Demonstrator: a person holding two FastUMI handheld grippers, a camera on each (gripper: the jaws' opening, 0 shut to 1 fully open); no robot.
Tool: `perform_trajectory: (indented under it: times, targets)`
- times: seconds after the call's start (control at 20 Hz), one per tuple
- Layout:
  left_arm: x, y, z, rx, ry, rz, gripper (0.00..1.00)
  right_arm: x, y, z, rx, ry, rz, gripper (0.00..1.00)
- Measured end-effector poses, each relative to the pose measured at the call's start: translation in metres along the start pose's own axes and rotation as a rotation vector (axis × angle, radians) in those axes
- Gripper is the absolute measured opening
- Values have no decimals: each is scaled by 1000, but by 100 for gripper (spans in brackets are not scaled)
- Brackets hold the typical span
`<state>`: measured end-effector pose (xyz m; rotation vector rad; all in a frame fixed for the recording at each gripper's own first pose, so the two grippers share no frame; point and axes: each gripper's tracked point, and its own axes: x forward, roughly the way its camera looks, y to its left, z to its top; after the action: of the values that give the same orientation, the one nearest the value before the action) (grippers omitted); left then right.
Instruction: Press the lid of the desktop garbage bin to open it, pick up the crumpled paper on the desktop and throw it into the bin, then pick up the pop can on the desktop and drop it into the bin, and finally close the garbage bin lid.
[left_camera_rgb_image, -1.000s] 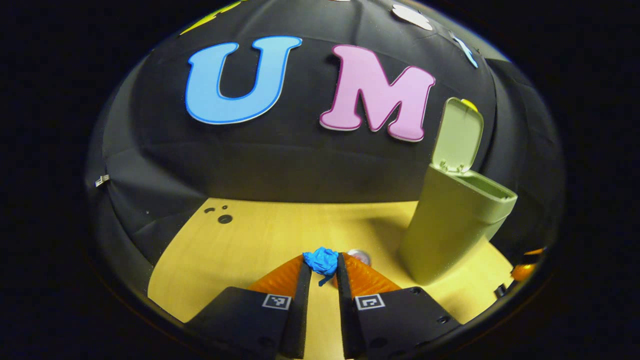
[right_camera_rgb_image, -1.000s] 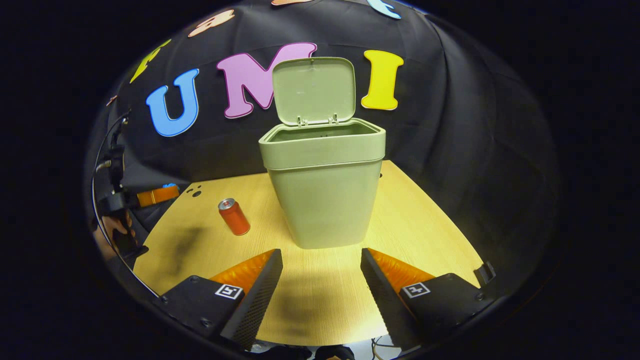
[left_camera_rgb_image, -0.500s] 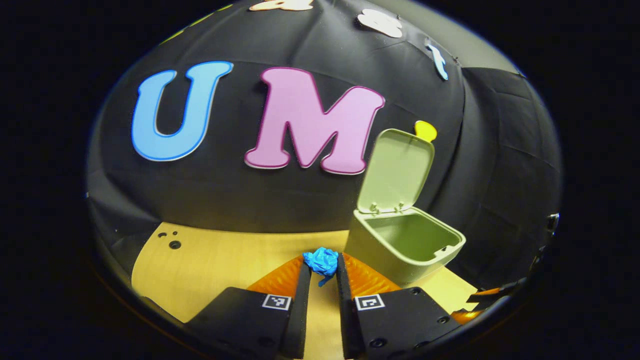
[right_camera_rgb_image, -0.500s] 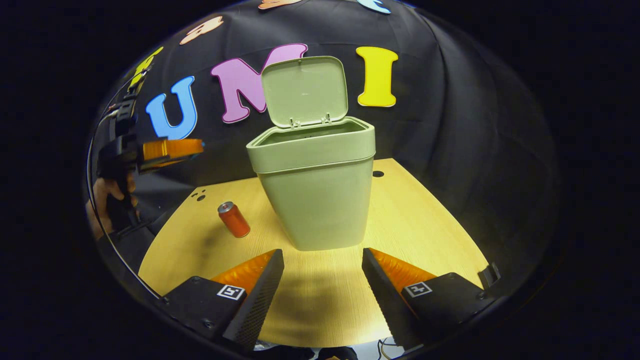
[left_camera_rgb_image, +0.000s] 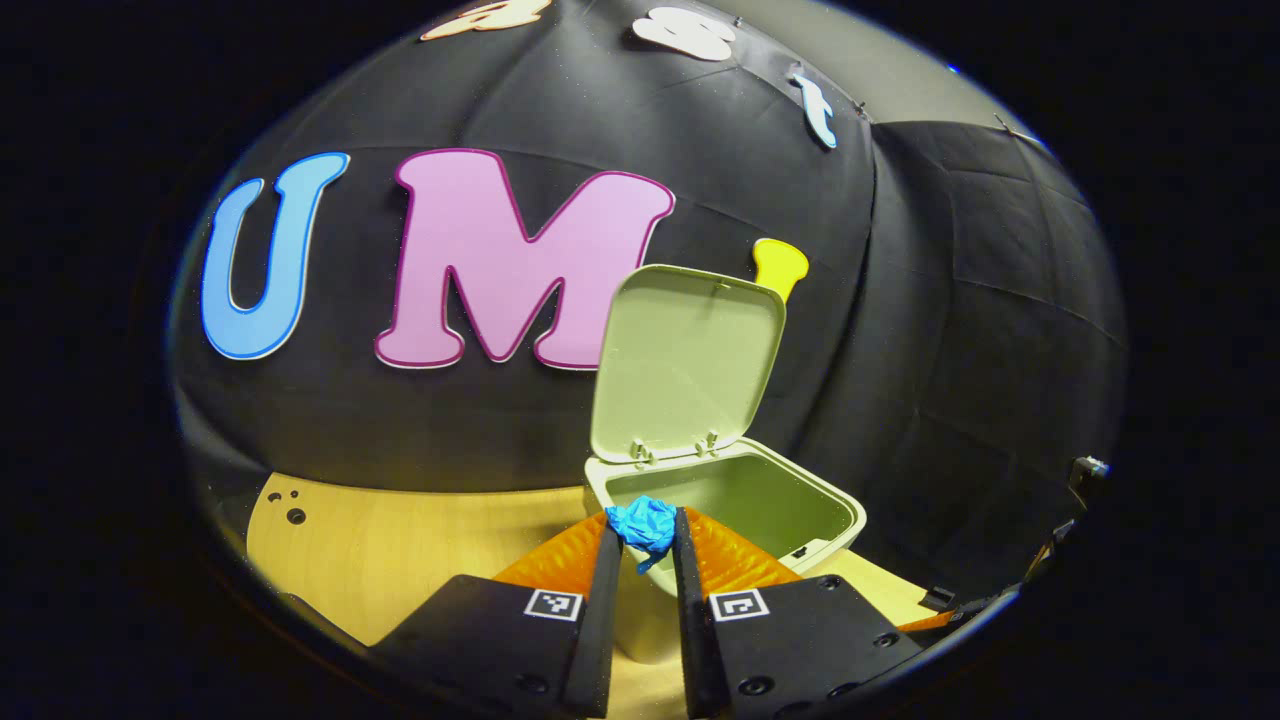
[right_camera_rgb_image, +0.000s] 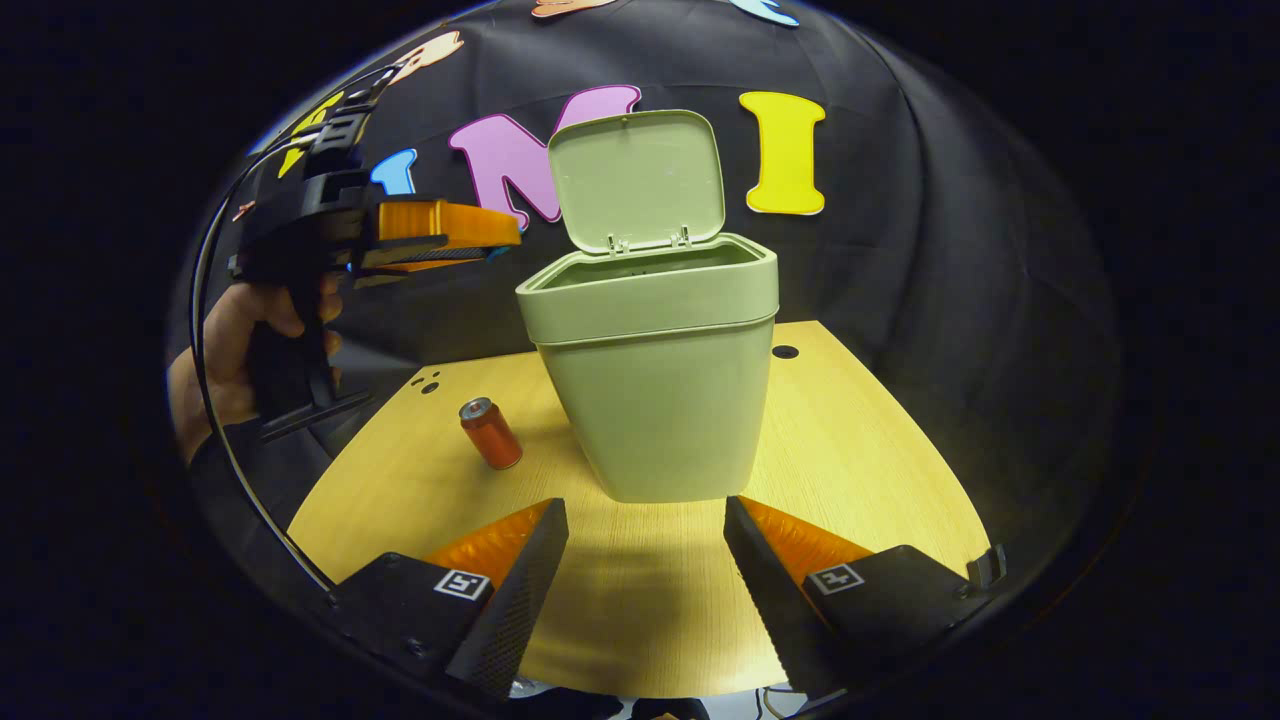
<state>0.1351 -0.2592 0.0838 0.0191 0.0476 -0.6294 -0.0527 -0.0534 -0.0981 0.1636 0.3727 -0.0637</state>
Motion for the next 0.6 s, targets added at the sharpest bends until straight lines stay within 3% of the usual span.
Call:
perform_trajectory:
  times: [0.4,0.6]
  targets:
    - [28,-23,-13,40,42,-24,36,1,-13,-4,-3,14,29,99]
    - [34,-27,-20,49,60,-9,50,4,-17,-2,-9,16,42,99]
